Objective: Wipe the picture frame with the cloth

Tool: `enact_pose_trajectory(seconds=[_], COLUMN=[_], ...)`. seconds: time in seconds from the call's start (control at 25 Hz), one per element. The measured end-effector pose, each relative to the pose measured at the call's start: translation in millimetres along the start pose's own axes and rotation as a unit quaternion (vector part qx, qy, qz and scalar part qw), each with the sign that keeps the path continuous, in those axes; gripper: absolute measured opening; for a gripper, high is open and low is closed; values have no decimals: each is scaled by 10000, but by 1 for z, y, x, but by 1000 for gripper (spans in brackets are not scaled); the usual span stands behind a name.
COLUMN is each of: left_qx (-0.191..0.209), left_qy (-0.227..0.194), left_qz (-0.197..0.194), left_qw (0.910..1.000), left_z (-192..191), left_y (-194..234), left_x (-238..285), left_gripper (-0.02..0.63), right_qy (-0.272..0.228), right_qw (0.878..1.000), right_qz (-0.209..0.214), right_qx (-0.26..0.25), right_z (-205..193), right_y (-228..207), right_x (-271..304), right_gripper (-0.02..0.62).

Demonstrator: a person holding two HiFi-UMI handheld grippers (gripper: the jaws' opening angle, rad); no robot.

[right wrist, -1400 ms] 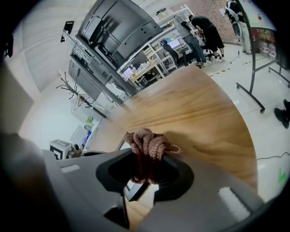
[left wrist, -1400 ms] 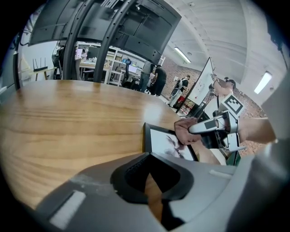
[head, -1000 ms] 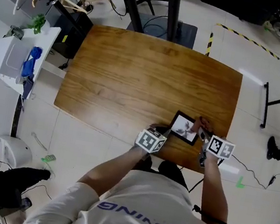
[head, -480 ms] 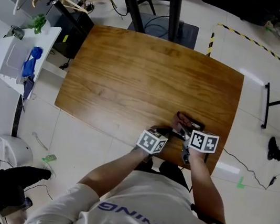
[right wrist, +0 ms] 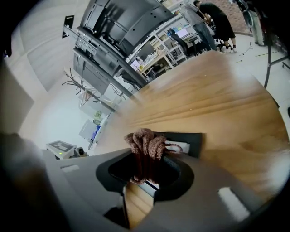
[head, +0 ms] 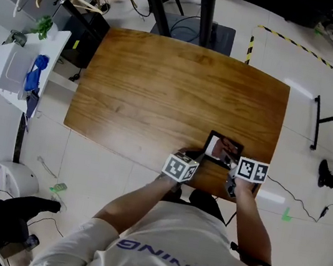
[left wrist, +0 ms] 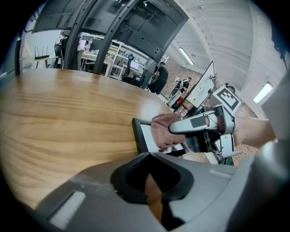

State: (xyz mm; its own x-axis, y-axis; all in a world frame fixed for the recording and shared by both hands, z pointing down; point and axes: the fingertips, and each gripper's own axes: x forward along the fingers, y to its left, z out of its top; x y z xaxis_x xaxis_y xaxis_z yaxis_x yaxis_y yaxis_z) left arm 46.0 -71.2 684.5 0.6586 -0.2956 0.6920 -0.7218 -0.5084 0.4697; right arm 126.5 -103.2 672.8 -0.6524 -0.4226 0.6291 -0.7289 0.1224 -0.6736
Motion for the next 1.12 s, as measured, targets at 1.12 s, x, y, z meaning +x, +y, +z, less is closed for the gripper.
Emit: enact_pose_trajectory(seconds=[1.12], left_qx=[-14], left_qy=[8], left_qz=[-113], left_qw=[9999], left_z=[-2], left_y=[1], left_x=[1], left_gripper=[6], right_qy=[-293], right_qw=[9990], right_qz=[346], right_qx=[-53], right_z=[-1], right_y=[18], right_x=[-32], right_gripper=[117])
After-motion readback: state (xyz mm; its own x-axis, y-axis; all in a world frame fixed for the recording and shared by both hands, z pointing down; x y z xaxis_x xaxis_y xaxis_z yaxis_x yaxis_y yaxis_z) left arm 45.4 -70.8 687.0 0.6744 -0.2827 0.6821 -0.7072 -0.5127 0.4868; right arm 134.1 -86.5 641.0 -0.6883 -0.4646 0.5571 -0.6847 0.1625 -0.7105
